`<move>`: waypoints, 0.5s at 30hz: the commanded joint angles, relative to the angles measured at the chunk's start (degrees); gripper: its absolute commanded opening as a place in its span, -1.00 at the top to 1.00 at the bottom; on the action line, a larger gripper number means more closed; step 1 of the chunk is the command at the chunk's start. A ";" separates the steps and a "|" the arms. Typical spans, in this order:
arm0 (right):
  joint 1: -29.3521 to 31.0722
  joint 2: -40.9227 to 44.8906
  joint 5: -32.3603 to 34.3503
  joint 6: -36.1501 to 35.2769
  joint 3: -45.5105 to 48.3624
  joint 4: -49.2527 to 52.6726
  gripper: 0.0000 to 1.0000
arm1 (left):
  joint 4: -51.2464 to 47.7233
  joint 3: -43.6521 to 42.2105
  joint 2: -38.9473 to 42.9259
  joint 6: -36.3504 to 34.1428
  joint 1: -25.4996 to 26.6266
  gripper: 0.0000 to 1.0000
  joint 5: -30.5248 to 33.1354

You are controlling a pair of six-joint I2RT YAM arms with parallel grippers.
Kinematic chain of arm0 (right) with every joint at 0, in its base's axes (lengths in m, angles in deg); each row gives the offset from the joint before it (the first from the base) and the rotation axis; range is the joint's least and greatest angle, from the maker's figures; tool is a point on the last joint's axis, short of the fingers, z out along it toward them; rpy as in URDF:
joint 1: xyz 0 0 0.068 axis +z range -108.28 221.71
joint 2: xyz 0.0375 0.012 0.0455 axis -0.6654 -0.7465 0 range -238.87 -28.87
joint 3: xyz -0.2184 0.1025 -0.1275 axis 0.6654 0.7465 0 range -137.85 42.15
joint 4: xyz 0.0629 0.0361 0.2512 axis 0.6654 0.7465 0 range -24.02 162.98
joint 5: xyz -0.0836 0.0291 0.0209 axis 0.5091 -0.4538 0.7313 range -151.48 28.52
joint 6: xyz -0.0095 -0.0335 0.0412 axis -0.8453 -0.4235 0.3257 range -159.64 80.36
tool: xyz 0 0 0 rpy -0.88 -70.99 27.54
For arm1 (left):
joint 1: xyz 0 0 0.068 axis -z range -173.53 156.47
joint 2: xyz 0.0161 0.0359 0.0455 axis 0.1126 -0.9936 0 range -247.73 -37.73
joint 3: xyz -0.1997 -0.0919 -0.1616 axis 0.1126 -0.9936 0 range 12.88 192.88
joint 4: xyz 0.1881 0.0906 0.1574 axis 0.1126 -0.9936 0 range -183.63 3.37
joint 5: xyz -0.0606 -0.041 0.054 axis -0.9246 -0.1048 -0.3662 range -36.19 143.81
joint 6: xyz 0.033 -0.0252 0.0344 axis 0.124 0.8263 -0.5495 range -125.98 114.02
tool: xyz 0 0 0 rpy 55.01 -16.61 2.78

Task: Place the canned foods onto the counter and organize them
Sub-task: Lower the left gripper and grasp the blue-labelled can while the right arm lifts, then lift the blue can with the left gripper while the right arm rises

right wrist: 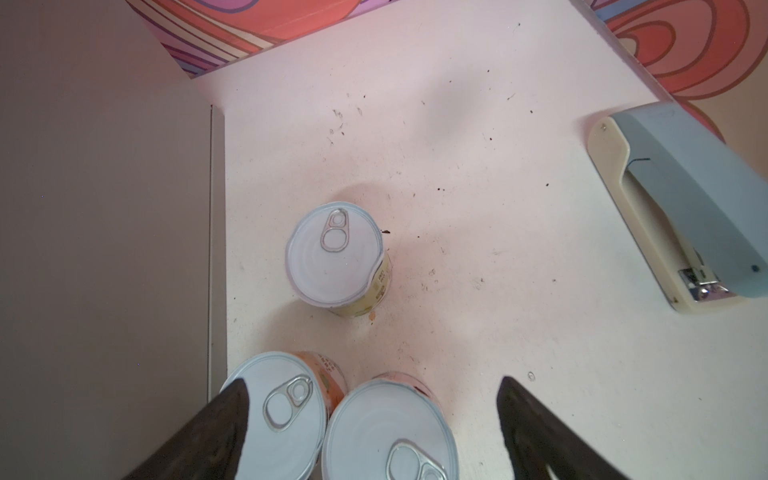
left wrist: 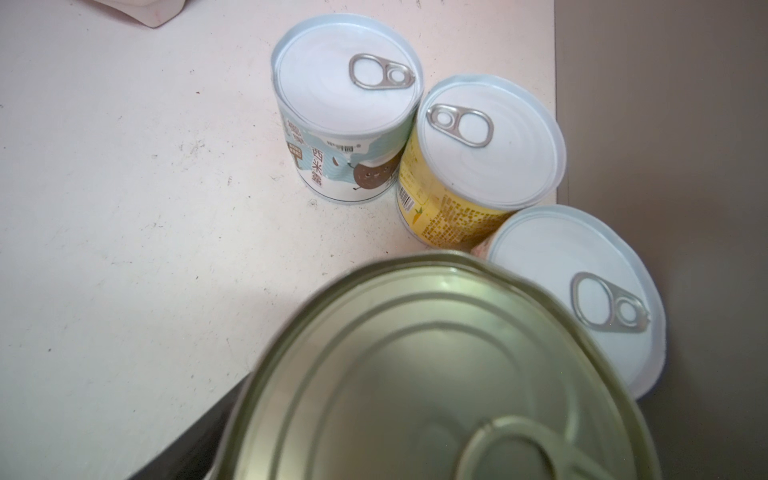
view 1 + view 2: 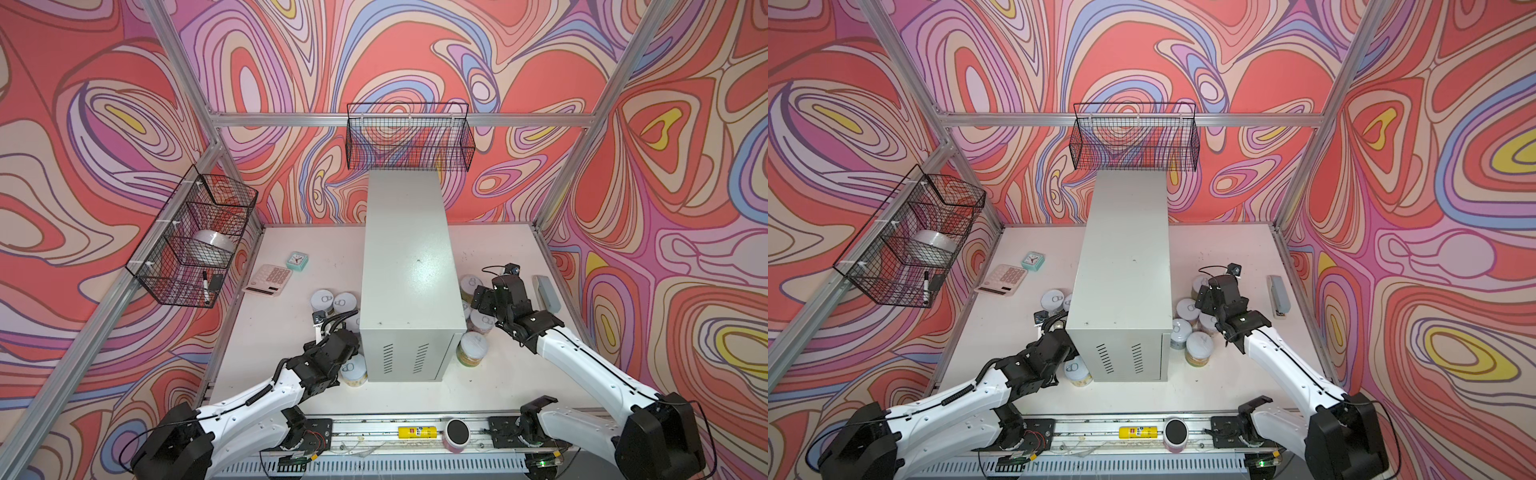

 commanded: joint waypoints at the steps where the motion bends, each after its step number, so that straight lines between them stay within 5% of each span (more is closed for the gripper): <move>1: 0.36 -0.41 0.76 0.25 0.67 -1.44 -0.92 | 2.43 -1.67 -1.04 1.33 -0.29 -0.87 2.81; 10: 0.35 -1.03 0.59 0.25 1.03 -2.18 -0.91 | 6.72 -3.51 -3.59 1.03 -1.24 -0.93 4.48; 15: 0.34 -1.10 0.43 0.25 1.55 -2.68 -0.89 | 9.56 -3.43 -5.50 -0.87 -1.52 -0.81 3.93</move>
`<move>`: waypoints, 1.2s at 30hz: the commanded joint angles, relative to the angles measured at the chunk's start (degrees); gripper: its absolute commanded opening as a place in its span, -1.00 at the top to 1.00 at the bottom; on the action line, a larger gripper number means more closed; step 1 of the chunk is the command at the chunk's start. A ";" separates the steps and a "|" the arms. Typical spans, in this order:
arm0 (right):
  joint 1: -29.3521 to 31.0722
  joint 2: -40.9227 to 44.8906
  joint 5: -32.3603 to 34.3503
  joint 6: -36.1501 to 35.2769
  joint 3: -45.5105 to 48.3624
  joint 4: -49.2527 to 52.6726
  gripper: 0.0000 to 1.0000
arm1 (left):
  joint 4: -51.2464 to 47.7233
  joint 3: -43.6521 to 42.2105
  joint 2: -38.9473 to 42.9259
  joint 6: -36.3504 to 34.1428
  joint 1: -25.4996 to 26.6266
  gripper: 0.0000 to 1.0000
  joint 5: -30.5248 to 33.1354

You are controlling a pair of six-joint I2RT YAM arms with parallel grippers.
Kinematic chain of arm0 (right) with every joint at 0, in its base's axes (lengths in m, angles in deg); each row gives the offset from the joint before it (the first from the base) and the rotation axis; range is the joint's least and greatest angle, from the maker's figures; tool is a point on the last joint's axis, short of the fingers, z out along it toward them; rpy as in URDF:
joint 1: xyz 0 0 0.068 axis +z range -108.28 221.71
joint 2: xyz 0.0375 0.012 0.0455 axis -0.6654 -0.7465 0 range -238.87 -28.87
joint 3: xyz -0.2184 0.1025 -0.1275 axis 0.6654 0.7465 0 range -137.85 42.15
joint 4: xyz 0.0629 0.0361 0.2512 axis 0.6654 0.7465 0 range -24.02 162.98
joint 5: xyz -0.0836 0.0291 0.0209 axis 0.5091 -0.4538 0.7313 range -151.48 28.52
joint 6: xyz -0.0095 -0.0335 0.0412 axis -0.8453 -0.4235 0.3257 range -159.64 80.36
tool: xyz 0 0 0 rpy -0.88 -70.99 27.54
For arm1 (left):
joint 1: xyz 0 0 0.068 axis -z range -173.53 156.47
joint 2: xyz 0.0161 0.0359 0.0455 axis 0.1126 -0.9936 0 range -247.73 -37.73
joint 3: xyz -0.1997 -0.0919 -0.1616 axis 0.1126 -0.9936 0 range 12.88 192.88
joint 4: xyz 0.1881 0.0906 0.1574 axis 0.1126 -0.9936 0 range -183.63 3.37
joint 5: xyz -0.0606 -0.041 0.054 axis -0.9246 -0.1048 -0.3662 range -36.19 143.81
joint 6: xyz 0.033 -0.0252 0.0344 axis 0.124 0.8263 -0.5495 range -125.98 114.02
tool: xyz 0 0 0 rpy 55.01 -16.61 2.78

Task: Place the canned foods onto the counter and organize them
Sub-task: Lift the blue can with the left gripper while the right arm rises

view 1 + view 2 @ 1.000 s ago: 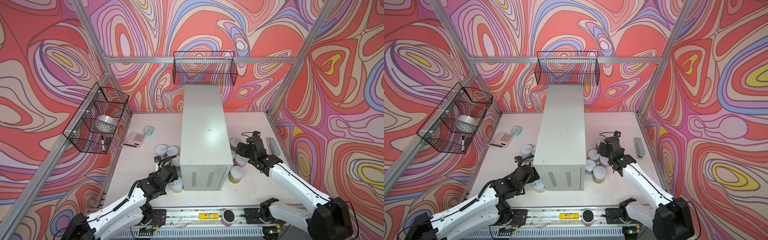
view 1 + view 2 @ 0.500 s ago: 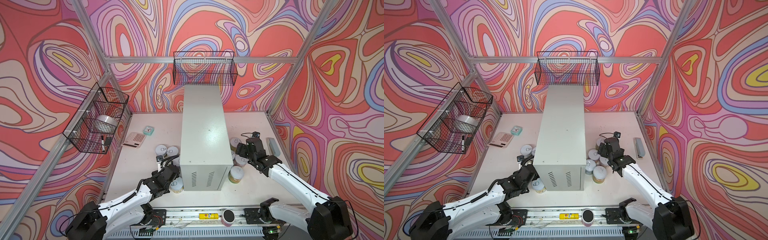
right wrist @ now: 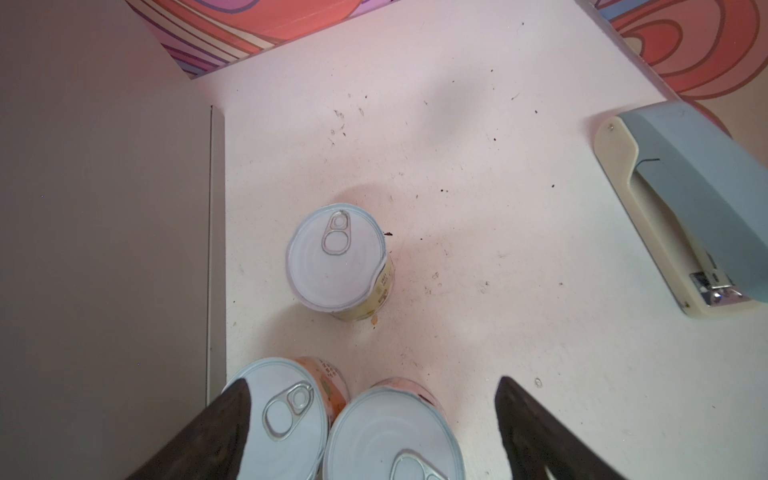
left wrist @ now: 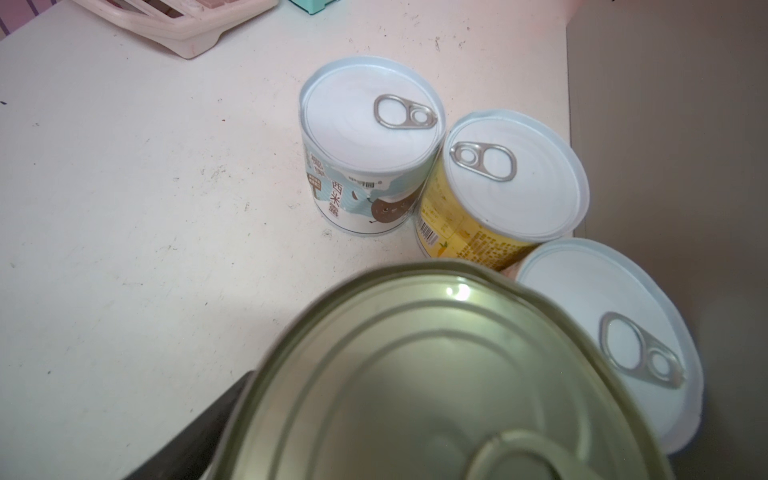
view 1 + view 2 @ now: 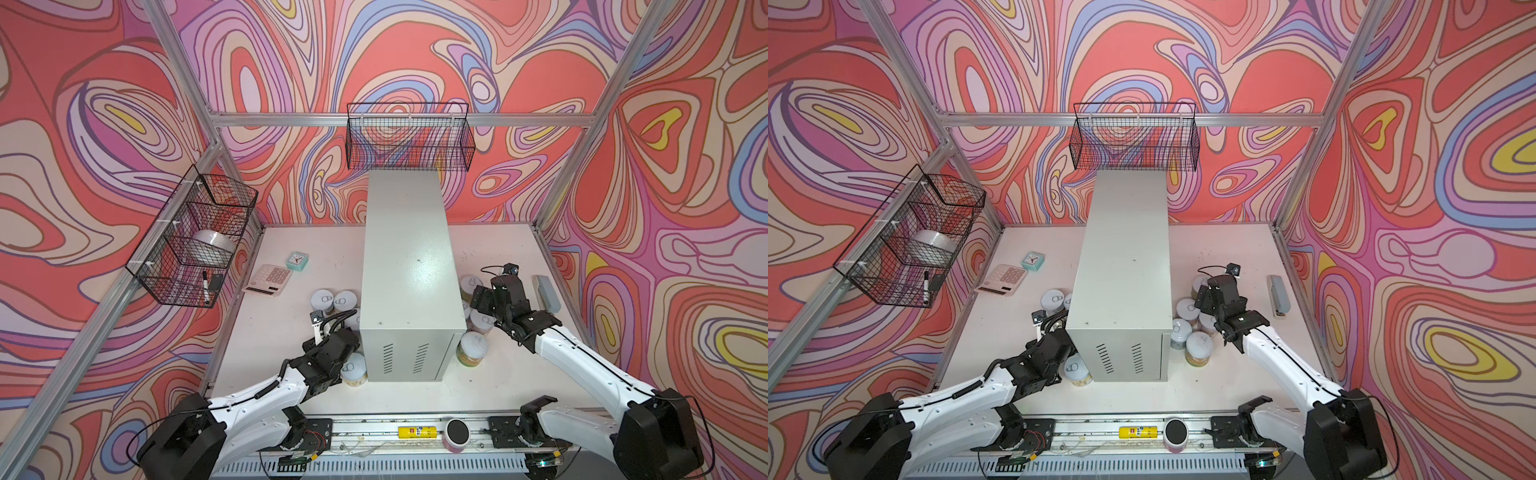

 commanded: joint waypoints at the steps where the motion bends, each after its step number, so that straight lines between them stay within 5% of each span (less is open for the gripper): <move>1: 0.36 -0.33 0.44 0.29 0.81 -0.86 -0.89 | 1.18 -1.38 -1.85 -0.92 -0.56 -0.74 -0.41; 15: 0.30 -0.60 0.18 0.53 0.86 -2.14 -0.88 | -5.43 0.06 4.40 -4.29 -0.56 -0.04 3.21; 17: 0.38 -0.66 0.25 0.48 0.85 -2.31 -0.89 | -5.93 0.39 5.91 -5.08 -0.56 0.21 3.09; 18: 0.35 -0.69 0.41 0.59 0.74 -2.30 -0.89 | -6.73 0.99 6.52 -5.33 -0.56 0.45 3.13; 19: 0.36 -0.63 0.45 0.60 0.68 -2.39 -0.89 | -8.33 2.06 7.15 -5.32 -0.56 0.91 3.58; 20: 0.35 -0.60 0.45 0.69 0.46 -2.28 -0.89 | -10.92 3.61 7.67 -4.98 -0.57 1.00 4.43; 26: 0.33 -1.22 2.66 1.08 -2.17 0.49 -0.88 | -27.26 18.96 9.44 -11.01 -1.36 1.00 8.34; 31: 0.31 -3.09 4.26 2.23 -6.48 5.48 -0.88 | -36.10 34.45 7.81 -18.49 -7.80 1.00 1.54; 36: 0.35 -3.80 4.60 2.95 -9.87 7.95 -0.88 | -46.56 54.30 0.20 -24.42 -12.32 1.00 1.80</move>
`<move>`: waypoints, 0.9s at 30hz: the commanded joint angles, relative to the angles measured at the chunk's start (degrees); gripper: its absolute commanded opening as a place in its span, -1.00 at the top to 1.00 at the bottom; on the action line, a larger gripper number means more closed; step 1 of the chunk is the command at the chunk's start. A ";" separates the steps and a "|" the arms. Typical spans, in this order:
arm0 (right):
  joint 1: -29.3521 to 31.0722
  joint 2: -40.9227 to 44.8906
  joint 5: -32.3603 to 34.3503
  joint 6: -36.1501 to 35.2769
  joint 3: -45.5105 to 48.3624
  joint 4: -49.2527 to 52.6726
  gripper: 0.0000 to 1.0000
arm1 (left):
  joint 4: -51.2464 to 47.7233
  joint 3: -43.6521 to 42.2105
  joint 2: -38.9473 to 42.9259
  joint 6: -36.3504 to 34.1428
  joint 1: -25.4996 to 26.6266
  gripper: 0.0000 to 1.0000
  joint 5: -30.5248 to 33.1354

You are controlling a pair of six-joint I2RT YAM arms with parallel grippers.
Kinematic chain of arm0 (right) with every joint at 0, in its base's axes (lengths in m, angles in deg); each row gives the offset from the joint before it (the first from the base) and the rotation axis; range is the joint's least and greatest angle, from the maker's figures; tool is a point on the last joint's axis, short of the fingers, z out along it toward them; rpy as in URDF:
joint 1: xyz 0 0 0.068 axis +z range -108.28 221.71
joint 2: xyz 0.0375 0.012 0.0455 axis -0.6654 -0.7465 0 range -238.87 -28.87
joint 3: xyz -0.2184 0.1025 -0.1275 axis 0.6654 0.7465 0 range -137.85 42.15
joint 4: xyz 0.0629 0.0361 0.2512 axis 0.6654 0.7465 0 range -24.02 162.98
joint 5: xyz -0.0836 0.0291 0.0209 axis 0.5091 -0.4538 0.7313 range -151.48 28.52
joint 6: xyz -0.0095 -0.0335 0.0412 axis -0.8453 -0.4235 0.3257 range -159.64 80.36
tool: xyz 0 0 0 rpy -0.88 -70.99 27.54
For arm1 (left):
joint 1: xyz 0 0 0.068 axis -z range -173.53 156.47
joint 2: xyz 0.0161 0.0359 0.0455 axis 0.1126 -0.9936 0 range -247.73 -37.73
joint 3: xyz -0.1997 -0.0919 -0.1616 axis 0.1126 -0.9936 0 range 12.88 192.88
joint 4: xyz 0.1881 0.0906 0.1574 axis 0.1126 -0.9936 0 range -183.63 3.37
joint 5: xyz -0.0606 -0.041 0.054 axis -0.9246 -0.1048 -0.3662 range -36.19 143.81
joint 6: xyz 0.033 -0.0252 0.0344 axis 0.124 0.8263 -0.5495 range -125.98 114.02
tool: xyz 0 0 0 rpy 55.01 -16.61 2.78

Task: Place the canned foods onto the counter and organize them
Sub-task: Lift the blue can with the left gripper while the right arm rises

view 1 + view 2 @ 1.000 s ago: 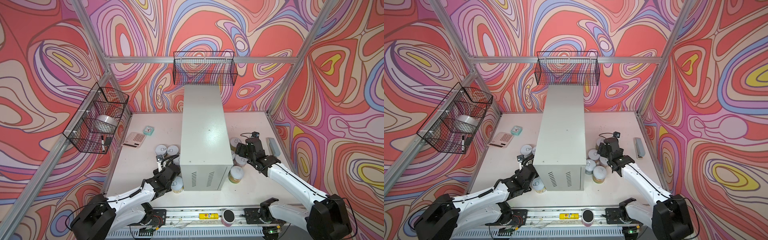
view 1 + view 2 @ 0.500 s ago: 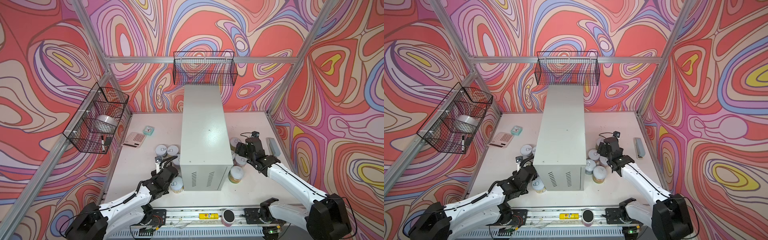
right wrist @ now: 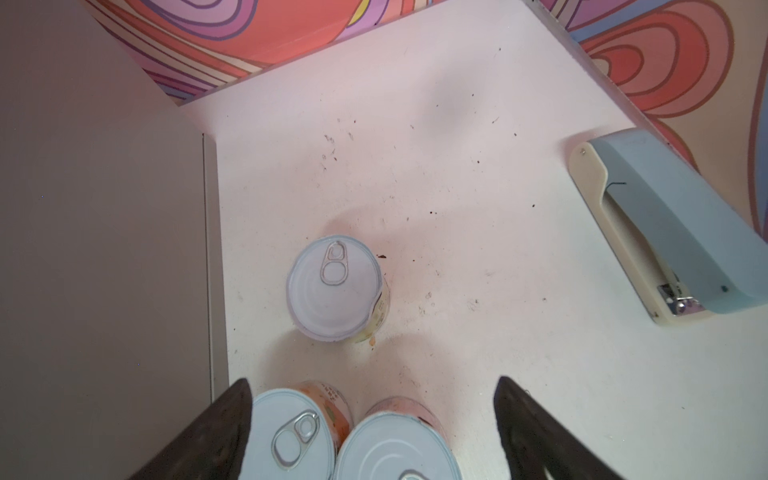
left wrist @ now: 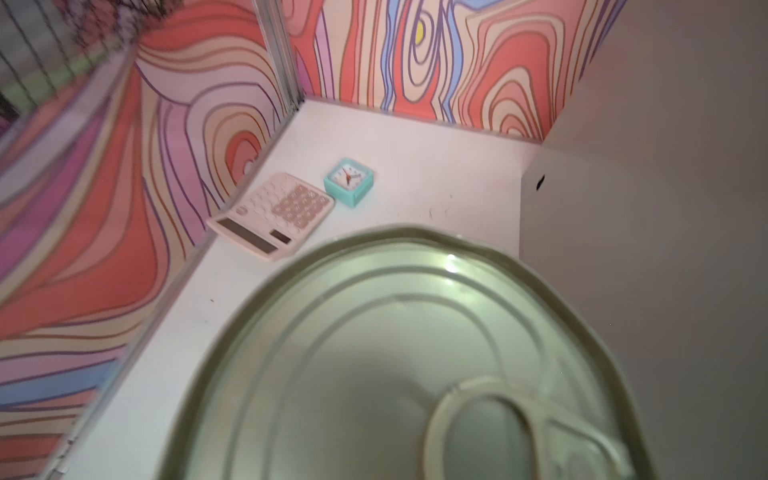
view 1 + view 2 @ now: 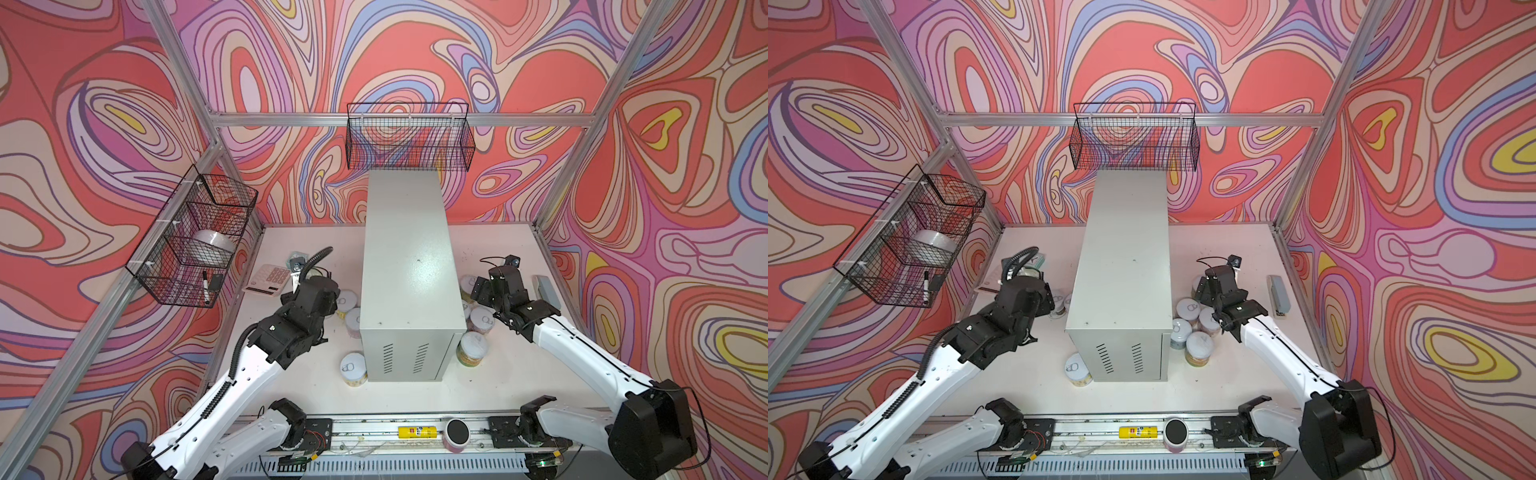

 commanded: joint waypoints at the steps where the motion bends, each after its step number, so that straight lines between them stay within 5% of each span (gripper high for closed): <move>1: 0.33 -0.52 1.66 1.17 -3.10 3.38 -0.88 | -8.19 12.69 -4.85 -6.76 -2.02 1.00 1.53; 6: 0.27 0.88 1.45 1.25 -5.24 4.29 -0.88 | -11.00 30.47 -12.66 -12.29 -2.80 1.00 -1.74; 15: 0.36 1.67 0.67 0.40 -7.44 3.56 -0.88 | -13.25 56.97 -24.93 -15.91 -2.79 1.00 -16.78; 22: 0.32 1.93 1.33 -1.70 -11.60 5.11 -0.88 | -13.66 71.57 -33.35 -14.47 -2.53 1.00 -28.41; 27: 0.36 2.20 2.97 -4.90 -16.56 6.51 -0.87 | -15.43 79.05 -39.57 -15.29 0.95 1.00 -28.96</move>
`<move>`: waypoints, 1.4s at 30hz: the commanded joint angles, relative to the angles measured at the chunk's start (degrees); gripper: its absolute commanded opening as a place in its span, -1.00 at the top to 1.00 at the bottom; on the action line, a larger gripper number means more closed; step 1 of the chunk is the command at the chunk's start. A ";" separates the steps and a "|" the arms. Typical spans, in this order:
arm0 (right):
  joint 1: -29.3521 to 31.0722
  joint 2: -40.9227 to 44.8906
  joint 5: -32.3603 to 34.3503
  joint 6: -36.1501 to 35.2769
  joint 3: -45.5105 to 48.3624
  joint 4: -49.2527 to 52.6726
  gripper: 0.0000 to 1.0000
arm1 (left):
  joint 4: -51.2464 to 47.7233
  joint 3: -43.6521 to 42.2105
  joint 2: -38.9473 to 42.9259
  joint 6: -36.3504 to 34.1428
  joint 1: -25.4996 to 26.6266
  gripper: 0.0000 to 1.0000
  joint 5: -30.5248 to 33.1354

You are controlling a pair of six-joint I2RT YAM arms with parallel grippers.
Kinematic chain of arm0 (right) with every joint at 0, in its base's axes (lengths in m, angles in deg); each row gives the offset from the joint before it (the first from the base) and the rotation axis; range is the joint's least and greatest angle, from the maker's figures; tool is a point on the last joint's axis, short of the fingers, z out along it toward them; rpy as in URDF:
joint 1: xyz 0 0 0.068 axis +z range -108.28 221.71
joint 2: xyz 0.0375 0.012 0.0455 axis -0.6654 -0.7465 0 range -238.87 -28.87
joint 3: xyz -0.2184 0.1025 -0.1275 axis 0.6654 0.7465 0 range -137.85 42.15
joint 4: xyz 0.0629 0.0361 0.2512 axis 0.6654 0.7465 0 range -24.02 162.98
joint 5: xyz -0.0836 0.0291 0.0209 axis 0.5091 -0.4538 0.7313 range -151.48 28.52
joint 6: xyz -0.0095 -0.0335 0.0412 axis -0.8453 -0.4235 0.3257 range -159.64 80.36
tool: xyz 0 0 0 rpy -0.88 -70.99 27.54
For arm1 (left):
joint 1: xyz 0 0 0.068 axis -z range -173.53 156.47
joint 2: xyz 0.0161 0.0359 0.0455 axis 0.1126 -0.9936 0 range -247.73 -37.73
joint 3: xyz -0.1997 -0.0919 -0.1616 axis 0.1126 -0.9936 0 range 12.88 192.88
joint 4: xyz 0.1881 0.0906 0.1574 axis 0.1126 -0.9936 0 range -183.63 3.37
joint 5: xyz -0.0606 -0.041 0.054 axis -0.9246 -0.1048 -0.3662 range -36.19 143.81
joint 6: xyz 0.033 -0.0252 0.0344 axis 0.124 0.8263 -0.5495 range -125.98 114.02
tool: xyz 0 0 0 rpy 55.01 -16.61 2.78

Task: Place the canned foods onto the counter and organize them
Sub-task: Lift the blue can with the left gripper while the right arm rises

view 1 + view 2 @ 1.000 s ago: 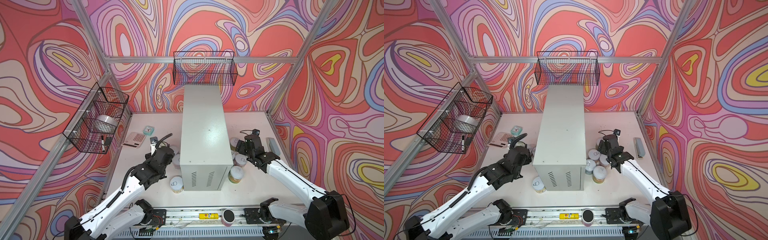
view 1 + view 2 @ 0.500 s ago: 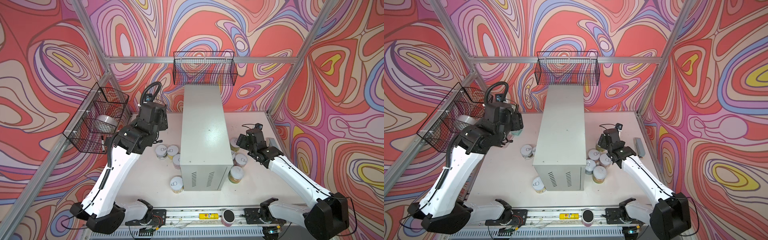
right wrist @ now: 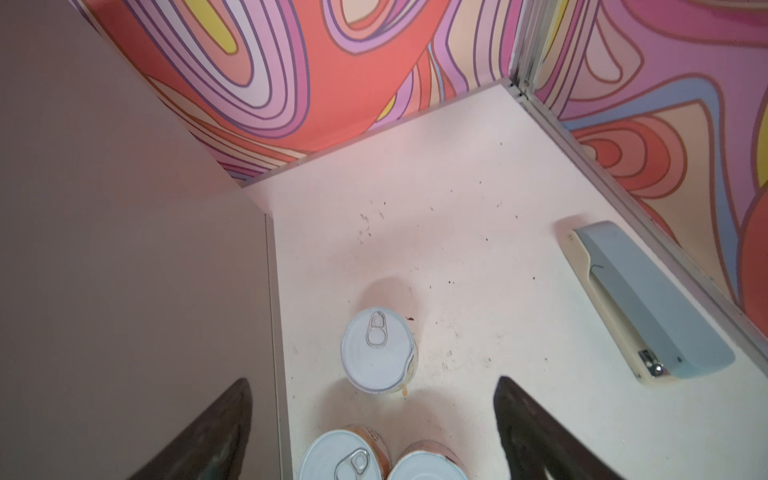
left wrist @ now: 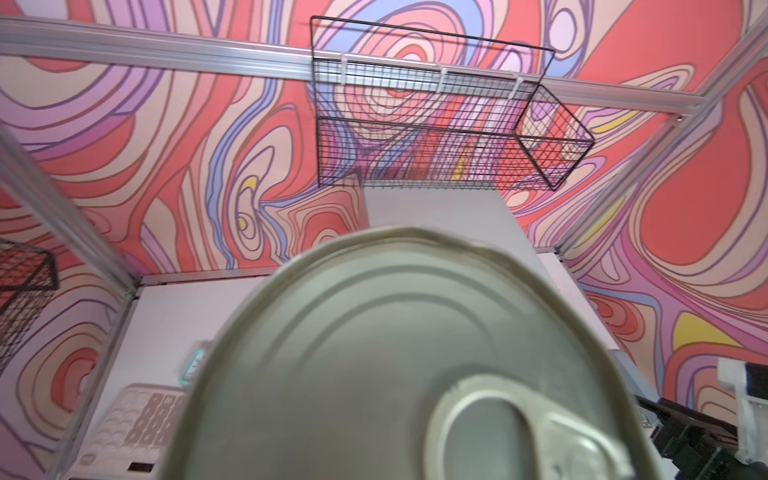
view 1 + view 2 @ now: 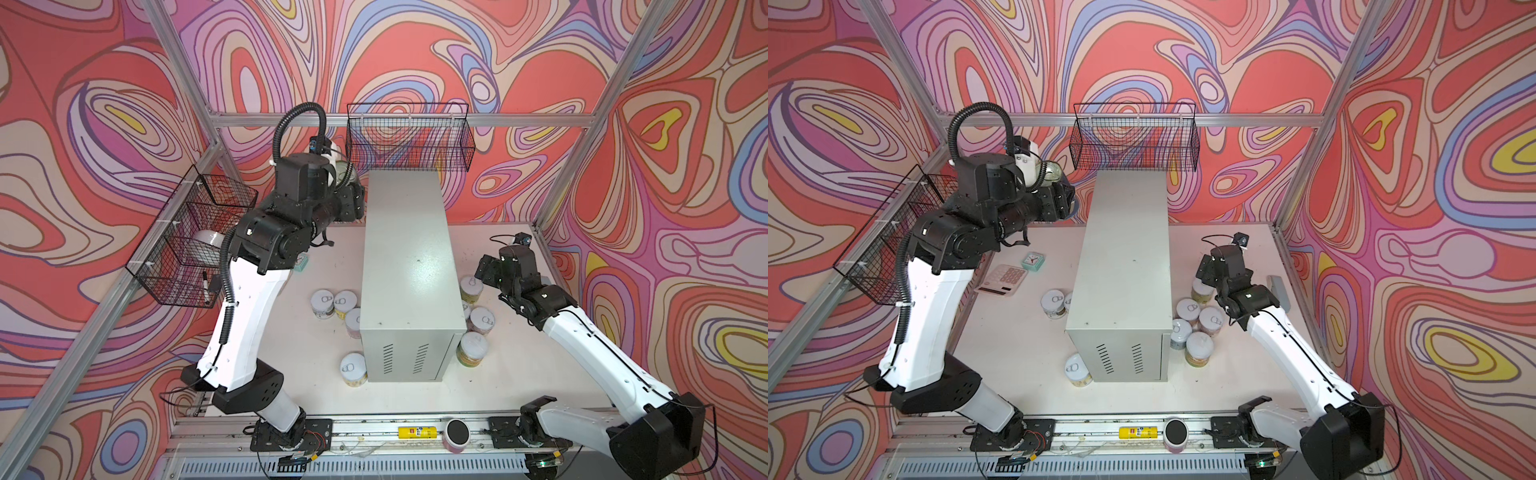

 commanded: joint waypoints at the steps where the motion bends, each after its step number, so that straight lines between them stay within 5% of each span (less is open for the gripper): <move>1: 0.32 1.24 2.18 -3.09 -4.18 1.30 -0.86 | 2.01 4.81 -2.41 -1.11 1.98 1.00 -3.10; 7: 0.26 1.23 0.85 -6.23 -11.73 1.29 -0.82 | 1.52 7.60 -7.06 -0.65 4.83 1.00 -4.87; 20: 0.70 3.42 -21.08 -12.35 -20.42 0.10 -0.57 | 3.02 8.53 -13.23 -1.43 7.20 1.00 -4.61; 27: 5.52 3.70 -24.60 -14.63 -19.96 -0.77 -0.59 | 3.02 10.06 -16.03 -2.71 7.23 0.98 -1.67; 35: 9.87 1.66 -22.18 -15.92 -20.60 -0.26 -0.63 | 2.09 9.86 -16.94 -3.77 7.29 -0.50 1.10; 38: 9.87 1.25 -21.02 -15.83 -20.70 0.10 -0.64 | 1.16 7.88 -15.81 -4.45 7.37 -0.72 1.72; 42: 9.95 0.90 -20.55 -15.58 -20.44 -0.03 -0.66 | 3.98 0.00 -11.80 -4.70 7.60 -0.76 1.24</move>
